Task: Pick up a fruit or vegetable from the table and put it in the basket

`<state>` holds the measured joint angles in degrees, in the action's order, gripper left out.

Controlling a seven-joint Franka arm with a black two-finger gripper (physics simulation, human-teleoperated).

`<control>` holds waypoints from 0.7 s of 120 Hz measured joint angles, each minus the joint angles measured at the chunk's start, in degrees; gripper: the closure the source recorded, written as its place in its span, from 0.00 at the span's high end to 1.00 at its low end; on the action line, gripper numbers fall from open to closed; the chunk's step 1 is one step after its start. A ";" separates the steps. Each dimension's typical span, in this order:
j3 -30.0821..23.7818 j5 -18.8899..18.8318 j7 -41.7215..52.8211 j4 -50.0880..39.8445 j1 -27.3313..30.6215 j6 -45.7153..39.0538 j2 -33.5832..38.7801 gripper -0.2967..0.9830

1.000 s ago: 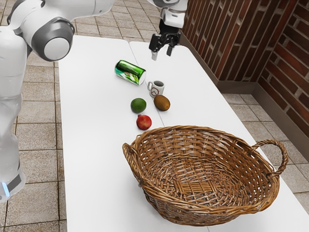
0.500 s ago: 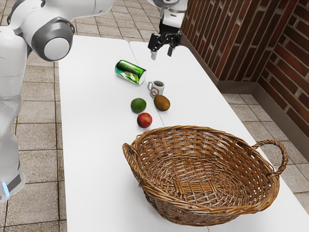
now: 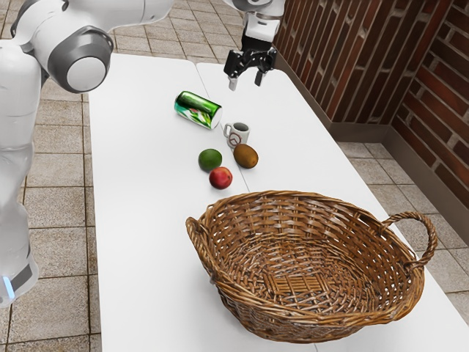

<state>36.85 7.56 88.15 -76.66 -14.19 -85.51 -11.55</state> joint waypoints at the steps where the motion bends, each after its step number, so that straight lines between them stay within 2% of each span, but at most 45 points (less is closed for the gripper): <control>1: 0.00 0.00 0.02 0.00 0.00 0.00 0.00 0.77; 84: -0.02 0.00 1.21 0.00 -0.01 0.00 0.00 0.77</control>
<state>36.83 7.56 89.36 -76.66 -14.20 -85.51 -11.55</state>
